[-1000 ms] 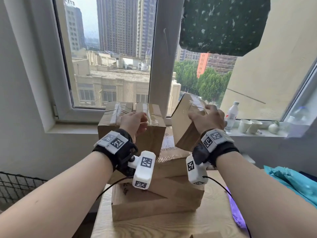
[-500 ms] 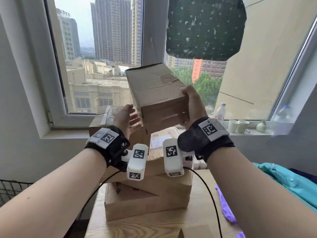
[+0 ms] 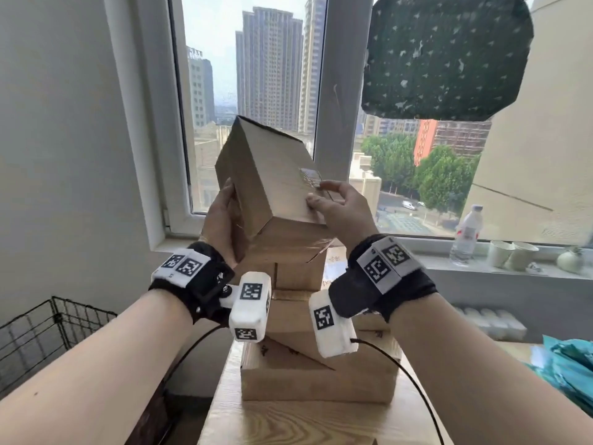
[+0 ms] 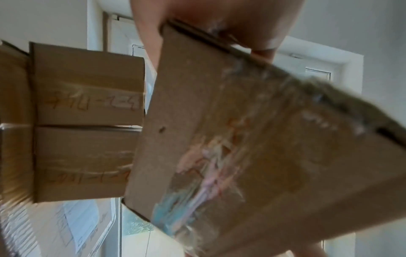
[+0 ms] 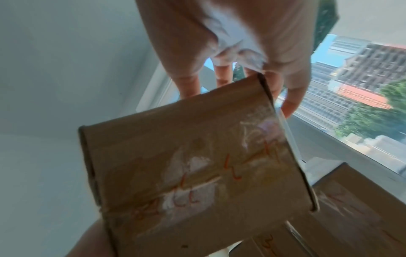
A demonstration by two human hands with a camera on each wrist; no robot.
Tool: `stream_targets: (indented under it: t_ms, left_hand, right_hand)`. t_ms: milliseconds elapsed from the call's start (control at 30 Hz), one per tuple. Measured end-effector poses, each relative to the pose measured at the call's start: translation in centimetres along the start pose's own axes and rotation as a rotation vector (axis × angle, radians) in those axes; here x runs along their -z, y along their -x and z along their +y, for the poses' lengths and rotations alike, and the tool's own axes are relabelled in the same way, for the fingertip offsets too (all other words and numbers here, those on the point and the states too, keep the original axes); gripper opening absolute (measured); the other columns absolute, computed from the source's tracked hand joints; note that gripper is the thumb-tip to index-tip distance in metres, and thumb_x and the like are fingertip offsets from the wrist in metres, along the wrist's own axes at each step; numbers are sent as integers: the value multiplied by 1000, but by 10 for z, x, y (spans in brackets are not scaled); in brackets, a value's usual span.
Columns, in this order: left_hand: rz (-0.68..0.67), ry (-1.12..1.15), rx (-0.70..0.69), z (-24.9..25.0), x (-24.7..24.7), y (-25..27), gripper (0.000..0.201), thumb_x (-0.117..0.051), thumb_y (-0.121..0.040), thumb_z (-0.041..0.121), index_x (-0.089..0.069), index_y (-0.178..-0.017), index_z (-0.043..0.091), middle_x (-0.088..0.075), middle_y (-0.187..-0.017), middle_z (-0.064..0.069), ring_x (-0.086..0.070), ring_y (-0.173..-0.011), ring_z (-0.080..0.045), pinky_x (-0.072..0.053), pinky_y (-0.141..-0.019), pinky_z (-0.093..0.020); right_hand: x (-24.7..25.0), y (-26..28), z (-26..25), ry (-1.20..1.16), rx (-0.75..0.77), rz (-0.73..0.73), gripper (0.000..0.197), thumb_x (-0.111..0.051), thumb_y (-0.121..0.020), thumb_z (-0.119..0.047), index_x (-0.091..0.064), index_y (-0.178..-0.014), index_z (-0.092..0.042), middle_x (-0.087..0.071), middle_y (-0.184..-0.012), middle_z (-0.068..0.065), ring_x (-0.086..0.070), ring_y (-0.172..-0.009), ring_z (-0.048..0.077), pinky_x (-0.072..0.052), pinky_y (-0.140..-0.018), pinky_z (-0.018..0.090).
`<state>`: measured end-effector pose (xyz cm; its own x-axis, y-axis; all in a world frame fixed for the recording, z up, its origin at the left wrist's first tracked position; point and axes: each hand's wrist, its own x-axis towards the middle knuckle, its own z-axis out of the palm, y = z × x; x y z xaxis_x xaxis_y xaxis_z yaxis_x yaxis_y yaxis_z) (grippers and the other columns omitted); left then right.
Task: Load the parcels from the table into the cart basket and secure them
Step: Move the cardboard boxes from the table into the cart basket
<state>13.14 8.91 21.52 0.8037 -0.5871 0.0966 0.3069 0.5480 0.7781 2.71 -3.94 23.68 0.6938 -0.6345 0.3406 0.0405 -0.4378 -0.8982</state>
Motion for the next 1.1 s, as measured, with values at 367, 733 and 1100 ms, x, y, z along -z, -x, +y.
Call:
stream_targets:
  t_ms: [367,733,1100]
  left_hand:
    - [131,-99,-60,33,32,20,50,-46,-89,62,-69,-113,26,-73,-105,-7,-71,-93,-25,-57,-70,-34]
    - [250,23,-67,57,91,39,45,-41,-96,43,-69,-81,11,-73,-74,-9,-71,-60,-22,-57,-55,-30]
    - [692,-304,-26,92,193,82,69,-82,-64,46,-62,-117,8,-73,-78,-10,-70,-70,-25,-57,-74,-39]
  right_hand:
    - [-35,19,-42,262,96,-424,112,-54,-52,-86,-23,-146,-34,-36,-147,-2,-41,-129,20,-35,-109,40]
    - [-87,30,-52,-143,24,-613,83,-59,-64,-57,-39,-139,-28,-46,-138,-6,-45,-124,15,-34,-109,43]
    - [-209,35,-16,-110,-51,-505,52,-60,-87,-20,-43,-136,-21,-62,-118,4,-62,-100,22,-49,-96,43]
